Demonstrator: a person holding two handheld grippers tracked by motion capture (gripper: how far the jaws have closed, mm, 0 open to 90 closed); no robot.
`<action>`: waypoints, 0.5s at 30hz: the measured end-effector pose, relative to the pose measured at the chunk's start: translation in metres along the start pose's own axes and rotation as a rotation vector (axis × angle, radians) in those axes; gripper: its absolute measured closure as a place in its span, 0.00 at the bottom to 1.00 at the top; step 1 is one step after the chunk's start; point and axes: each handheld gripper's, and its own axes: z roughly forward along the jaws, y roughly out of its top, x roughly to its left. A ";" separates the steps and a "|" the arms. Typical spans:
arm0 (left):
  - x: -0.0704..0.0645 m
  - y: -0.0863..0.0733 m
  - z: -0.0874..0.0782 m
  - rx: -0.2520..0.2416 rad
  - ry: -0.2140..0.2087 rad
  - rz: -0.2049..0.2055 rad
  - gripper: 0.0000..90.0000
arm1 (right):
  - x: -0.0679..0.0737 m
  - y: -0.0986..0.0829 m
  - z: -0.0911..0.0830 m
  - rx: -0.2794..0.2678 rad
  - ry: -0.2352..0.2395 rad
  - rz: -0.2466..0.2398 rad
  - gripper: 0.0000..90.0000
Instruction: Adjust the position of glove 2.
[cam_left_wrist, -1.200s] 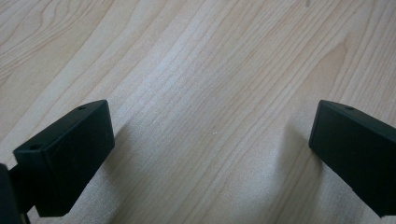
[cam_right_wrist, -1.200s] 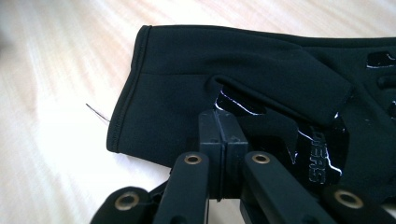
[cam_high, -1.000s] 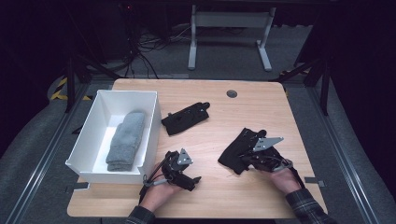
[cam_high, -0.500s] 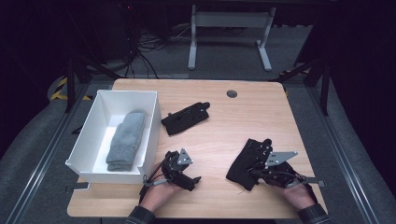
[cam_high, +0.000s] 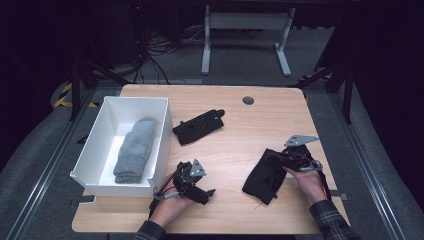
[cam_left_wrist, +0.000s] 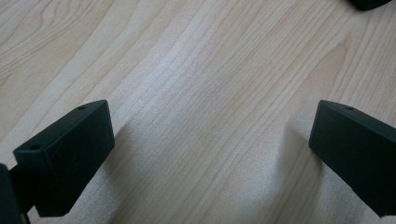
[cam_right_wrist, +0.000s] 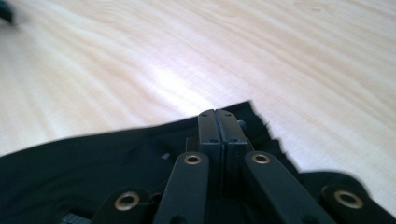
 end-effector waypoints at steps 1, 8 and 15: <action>0.000 0.000 0.000 0.000 0.000 0.000 0.01 | -0.002 0.001 0.003 -0.001 -0.003 0.006 1.00; 0.000 0.000 0.000 0.000 0.000 0.000 0.01 | -0.009 0.005 0.025 0.051 -0.015 0.014 1.00; 0.000 0.000 0.000 0.000 0.000 0.000 0.01 | 0.001 0.010 0.036 0.045 0.075 -0.044 1.00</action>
